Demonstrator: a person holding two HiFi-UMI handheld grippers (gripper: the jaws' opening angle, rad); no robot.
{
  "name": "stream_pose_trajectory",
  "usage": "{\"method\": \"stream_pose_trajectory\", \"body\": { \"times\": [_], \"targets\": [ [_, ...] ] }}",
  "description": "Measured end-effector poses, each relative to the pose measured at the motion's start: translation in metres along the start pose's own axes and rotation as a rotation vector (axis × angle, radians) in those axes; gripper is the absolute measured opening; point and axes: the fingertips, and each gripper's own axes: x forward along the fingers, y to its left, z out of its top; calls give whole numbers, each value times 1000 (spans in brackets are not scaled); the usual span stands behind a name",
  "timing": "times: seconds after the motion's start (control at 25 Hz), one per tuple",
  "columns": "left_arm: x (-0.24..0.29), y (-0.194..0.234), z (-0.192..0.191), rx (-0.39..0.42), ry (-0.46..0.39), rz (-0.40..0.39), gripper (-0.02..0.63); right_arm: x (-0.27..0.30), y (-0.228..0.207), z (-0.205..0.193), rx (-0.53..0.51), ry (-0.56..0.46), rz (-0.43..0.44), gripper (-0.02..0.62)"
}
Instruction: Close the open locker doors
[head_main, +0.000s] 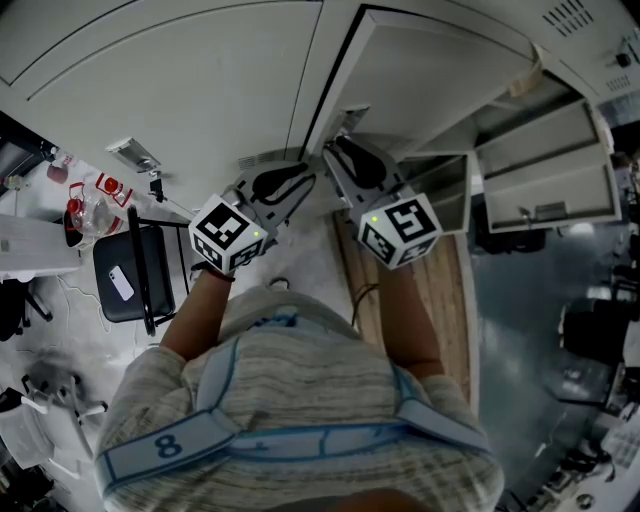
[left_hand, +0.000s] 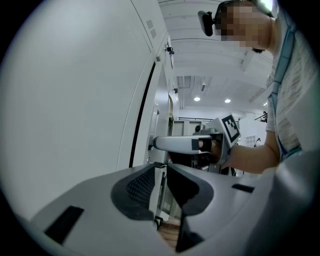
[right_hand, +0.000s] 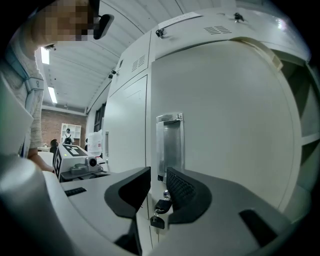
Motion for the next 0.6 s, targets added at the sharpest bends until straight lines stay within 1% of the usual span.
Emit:
{"method": "stream_pose_trajectory", "body": {
  "times": [0.24, 0.6],
  "targets": [
    [0, 2, 2, 3, -6, -2, 62, 7, -5, -3, 8, 4, -20, 78],
    [0, 6, 1, -6, -4, -4, 63, 15, -10, -1, 12, 13, -28, 78]
  ]
}}
